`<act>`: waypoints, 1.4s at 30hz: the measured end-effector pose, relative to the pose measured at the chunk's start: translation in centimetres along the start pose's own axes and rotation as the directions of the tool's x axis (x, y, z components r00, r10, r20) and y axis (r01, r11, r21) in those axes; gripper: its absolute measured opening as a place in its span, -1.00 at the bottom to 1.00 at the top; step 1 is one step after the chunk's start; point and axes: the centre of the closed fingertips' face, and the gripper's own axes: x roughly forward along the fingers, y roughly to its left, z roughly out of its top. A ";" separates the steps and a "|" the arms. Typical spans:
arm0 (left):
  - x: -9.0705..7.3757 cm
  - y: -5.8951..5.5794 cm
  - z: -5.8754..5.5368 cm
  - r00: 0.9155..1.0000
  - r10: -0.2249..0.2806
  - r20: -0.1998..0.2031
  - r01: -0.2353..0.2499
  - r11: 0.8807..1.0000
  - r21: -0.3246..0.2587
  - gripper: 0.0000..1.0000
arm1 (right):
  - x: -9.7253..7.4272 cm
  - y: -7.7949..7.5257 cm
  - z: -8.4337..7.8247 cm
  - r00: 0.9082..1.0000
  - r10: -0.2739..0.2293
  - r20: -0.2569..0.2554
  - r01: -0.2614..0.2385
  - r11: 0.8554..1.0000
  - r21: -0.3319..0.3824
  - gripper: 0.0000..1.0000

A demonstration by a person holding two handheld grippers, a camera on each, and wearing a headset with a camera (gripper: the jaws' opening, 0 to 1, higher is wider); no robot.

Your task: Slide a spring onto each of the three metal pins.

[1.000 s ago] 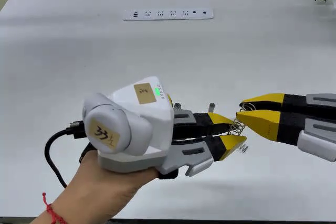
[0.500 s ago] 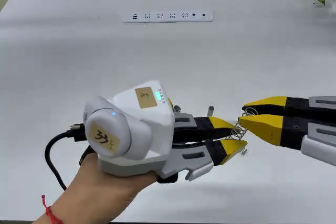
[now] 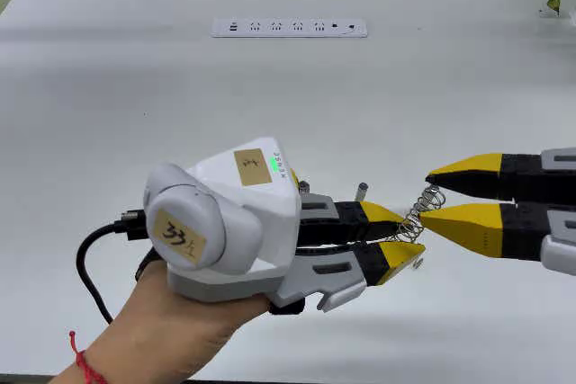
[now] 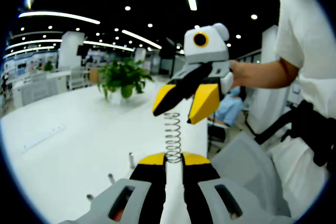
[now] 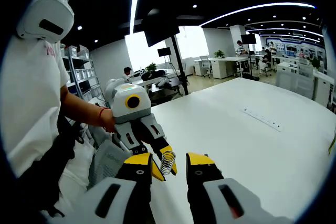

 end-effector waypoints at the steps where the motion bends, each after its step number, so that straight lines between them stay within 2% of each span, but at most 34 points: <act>1: 0.0 0.0 0.1 1.000 -0.001 0.002 0.001 1.000 0.000 -0.79 | -0.2 0.2 0.2 0.998 0.038 -0.046 -0.040 0.998 -0.043 -0.44; 3: -0.1 0.0 0.1 1.000 -0.001 0.003 0.001 1.000 0.004 -0.79 | -0.5 0.1 0.2 0.991 0.078 -0.110 -0.088 0.992 -0.092 -0.37; 4: -0.1 0.0 0.1 1.000 0.000 0.004 0.000 1.000 0.005 -0.79 | -0.6 -0.1 0.4 0.985 0.093 -0.146 -0.113 0.984 -0.137 -0.35; 5: -0.1 0.1 0.1 1.000 0.001 0.005 -0.001 1.000 0.006 -0.79 | -0.6 -0.2 0.4 0.978 0.109 -0.177 -0.136 0.979 -0.150 -0.34; 6: -0.1 0.0 0.2 1.000 0.000 0.006 0.000 1.000 0.008 -0.79 | -0.5 -0.2 0.2 0.964 0.131 -0.230 -0.174 0.968 -0.178 -0.34; 8: -0.2 0.1 0.2 1.000 0.000 0.008 0.000 1.000 0.010 -0.79 | -0.2 -0.2 0.1 0.944 0.157 -0.289 -0.225 0.950 -0.218 -0.34; 10: -0.2 0.1 0.3 1.000 -0.001 0.013 0.001 1.000 0.012 -0.79 | 0.3 0.1 -0.1 0.915 0.197 -0.351 -0.292 0.925 -0.243 -0.34; 11: -0.2 0.1 0.3 1.000 -0.001 0.012 0.001 1.000 0.014 -0.79 | 0.7 0.4 -0.2 0.897 0.215 -0.385 -0.327 0.911 -0.253 -0.35; 12: -0.2 0.1 0.3 1.000 -0.001 0.013 0.001 1.000 0.015 -0.79 | 0.9 0.4 -0.3 0.886 0.221 -0.407 -0.347 0.899 -0.267 -0.36; 13: -0.2 0.1 0.4 1.000 -0.002 0.014 0.002 1.000 0.015 -0.79 | 1.2 0.7 -0.6 0.866 0.234 -0.443 -0.380 0.883 -0.276 -0.37; 15: -0.2 0.0 0.4 1.000 -0.004 0.015 0.004 1.000 0.015 -0.79 | 1.4 0.8 -1.1 0.835 0.241 -0.496 -0.419 0.862 -0.286 -0.40; 16: -0.2 0.0 0.4 1.000 -0.005 0.016 0.005 1.000 0.016 -0.79 | 1.5 0.8 -1.4 0.813 0.241 -0.530 -0.446 0.843 -0.301 -0.42; 18: -0.1 -0.1 0.3 1.000 -0.006 0.016 0.006 1.000 0.013 -0.79 | 1.6 0.7 -1.6 0.782 0.237 -0.576 -0.479 0.820 -0.313 -0.45; 19: -0.1 -0.1 0.3 1.000 -0.006 0.016 0.006 1.000 0.012 -0.79 | 1.7 0.6 -1.6 0.776 0.233 -0.586 -0.487 0.812 -0.321 -0.47; 21: 0.0 -0.2 0.2 1.000 -0.006 0.017 0.006 1.000 0.012 -0.79 | 1.8 0.8 -1.6 0.752 0.240 -0.614 -0.514 0.797 -0.317 -0.50; 23: 0.0 -0.2 0.3 1.000 -0.007 0.021 0.007 1.000 0.008 -0.79 | 1.9 1.0 -1.7 0.736 0.243 -0.632 -0.535 0.781 -0.322 -0.56; 24: 0.0 -0.2 0.3 1.000 -0.006 0.023 0.006 1.000 0.006 -0.79 | 1.9 1.1 -1.8 0.724 0.244 -0.646 -0.546 0.775 -0.319 -0.57; 25: 0.1 -0.2 0.3 1.000 -0.006 0.024 0.006 1.000 0.006 -0.79 | 1.9 1.2 -1.9 0.717 0.244 -0.653 -0.552 0.770 -0.319 -0.58; 26: 0.1 -0.2 0.3 1.000 -0.005 0.026 0.005 1.000 0.004 -0.79 | 1.8 1.2 -2.2 0.705 0.243 -0.667 -0.563 0.763 -0.317 -0.59; 27: 0.1 -0.2 0.4 1.000 -0.004 0.028 0.004 1.000 0.001 -0.79 | 1.7 1.2 -2.4 0.696 0.241 -0.676 -0.571 0.757 -0.318 -0.60; 28: 0.1 -0.2 0.4 1.000 -0.004 0.029 0.004 1.000 -0.001 -0.79 | 1.8 1.1 -2.4 0.691 0.235 -0.684 -0.575 0.752 -0.322 -0.61; 29: 0.1 -0.2 0.4 1.000 -0.004 0.029 0.004 1.000 -0.001 -0.79 | 1.8 1.1 -2.5 0.689 0.234 -0.686 -0.577 0.750 -0.324 -0.62; 34: 0.2 -0.1 0.5 0.999 -0.004 0.035 0.004 1.000 -0.005 -0.79 | 1.8 1.1 -2.7 0.671 0.228 -0.705 -0.593 0.736 -0.326 -0.66; 42: 0.2 -0.2 0.6 0.999 -0.005 0.041 0.006 1.000 -0.006 -0.79 | 1.7 0.8 -2.6 0.662 0.220 -0.717 -0.600 0.729 -0.330 -0.70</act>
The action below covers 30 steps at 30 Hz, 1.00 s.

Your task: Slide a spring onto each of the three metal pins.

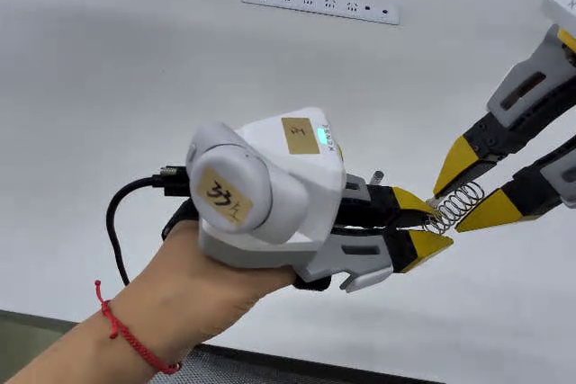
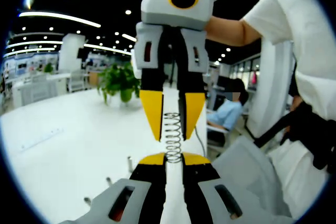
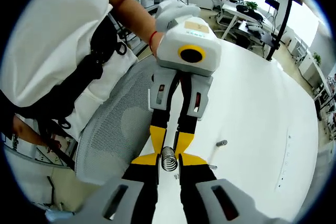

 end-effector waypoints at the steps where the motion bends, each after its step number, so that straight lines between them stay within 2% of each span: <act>1: 0.0 0.0 0.0 1.000 0.000 0.001 0.000 1.000 0.000 -0.79 | 0.0 0.0 0.0 1.000 0.002 0.000 -0.002 1.000 -0.001 -0.70; 30: -0.1 0.0 0.2 1.000 -0.002 0.013 0.002 1.000 0.011 -0.77 | 0.1 0.1 0.0 1.000 0.006 -0.014 -0.006 1.000 0.017 -0.76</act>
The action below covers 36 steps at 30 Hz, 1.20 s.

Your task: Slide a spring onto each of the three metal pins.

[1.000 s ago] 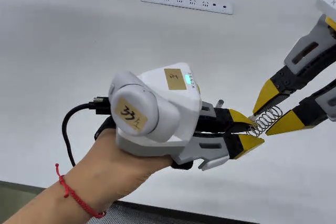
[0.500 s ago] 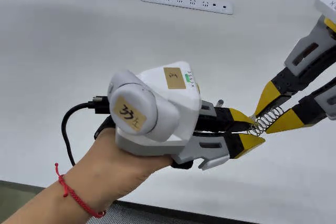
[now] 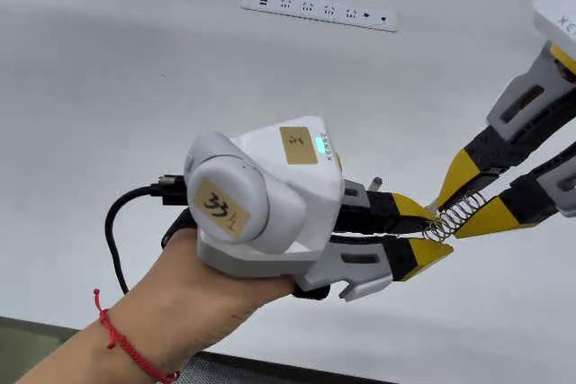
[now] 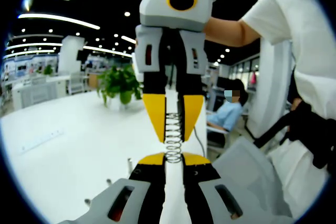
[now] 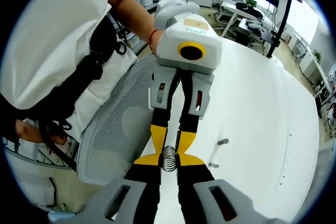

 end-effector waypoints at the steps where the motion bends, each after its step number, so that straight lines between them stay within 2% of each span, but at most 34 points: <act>1: 0.0 0.0 0.0 1.000 0.001 0.001 -0.001 1.000 0.000 -0.77 | 0.0 0.0 0.0 1.000 -0.001 0.001 0.001 1.000 0.000 -0.76; 5: -0.3 0.1 -0.2 1.000 0.008 -0.003 -0.008 1.000 0.005 -0.75 | -0.1 0.0 0.1 1.000 -0.005 0.004 0.005 1.000 0.007 -0.76; 11: -1.2 0.7 -0.9 0.999 0.035 -0.016 -0.035 0.999 0.011 -0.62 | -0.6 -0.2 0.2 1.000 -0.024 0.020 0.024 0.999 0.026 -0.76; 19: -3.1 1.9 -2.5 0.994 0.093 -0.049 -0.091 0.995 0.044 -0.27 | -1.4 -1.4 0.0 0.997 -0.074 0.030 0.072 0.995 0.067 -0.76; 26: -5.5 3.9 -3.7 0.985 0.162 -0.060 -0.158 0.986 0.060 0.05 | -1.4 -3.3 -1.2 0.991 -0.135 -0.020 0.136 0.985 0.108 -0.76; 34: -7.7 5.6 -4.9 0.978 0.200 -0.059 -0.195 0.977 0.091 0.31 | -0.9 -6.1 -3.0 0.980 -0.185 -0.070 0.194 0.968 0.158 -0.76; 36: -8.2 6.0 -5.3 0.977 0.205 -0.066 -0.200 0.977 0.075 0.40 | -0.5 -6.9 -3.8 0.976 -0.197 -0.088 0.210 0.962 0.175 -0.76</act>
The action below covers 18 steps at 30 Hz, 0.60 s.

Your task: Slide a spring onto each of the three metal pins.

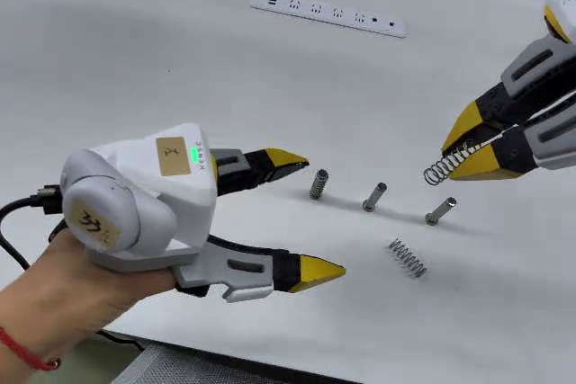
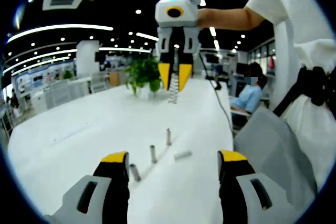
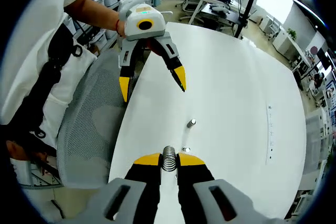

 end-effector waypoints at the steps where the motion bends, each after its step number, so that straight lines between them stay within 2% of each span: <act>1: -0.1 0.2 -0.2 1.000 0.004 -0.001 -0.004 1.000 -0.001 0.43 | 0.2 -0.3 -0.2 1.000 -0.006 -0.005 0.006 1.000 0.004 -0.76; 3: -0.4 0.5 -0.6 1.000 0.013 0.002 -0.013 1.000 0.008 0.54 | 0.9 -1.2 -0.7 1.000 -0.018 -0.018 0.018 1.000 0.017 -0.76; 5: -0.5 0.8 -0.9 1.000 0.011 -0.004 -0.011 1.000 -0.007 0.67 | 1.3 -1.9 -1.1 0.999 -0.024 -0.025 0.025 0.999 0.031 -0.76; 9: -0.4 0.9 -1.7 1.000 0.001 -0.004 -0.001 1.000 -0.031 0.87 | 2.4 -2.7 -1.5 0.999 -0.028 -0.038 0.030 0.998 0.050 -0.76; 11: -0.3 0.8 -1.9 1.000 -0.003 0.002 0.003 1.000 -0.023 0.94 | 3.1 -3.0 -1.9 0.998 -0.030 -0.047 0.033 0.998 0.059 -0.76; 18: 0.0 0.6 -2.8 0.999 -0.030 -0.015 0.029 0.999 -0.034 1.00 | 5.6 -3.6 -2.7 0.998 -0.023 -0.066 0.029 0.995 0.092 -0.76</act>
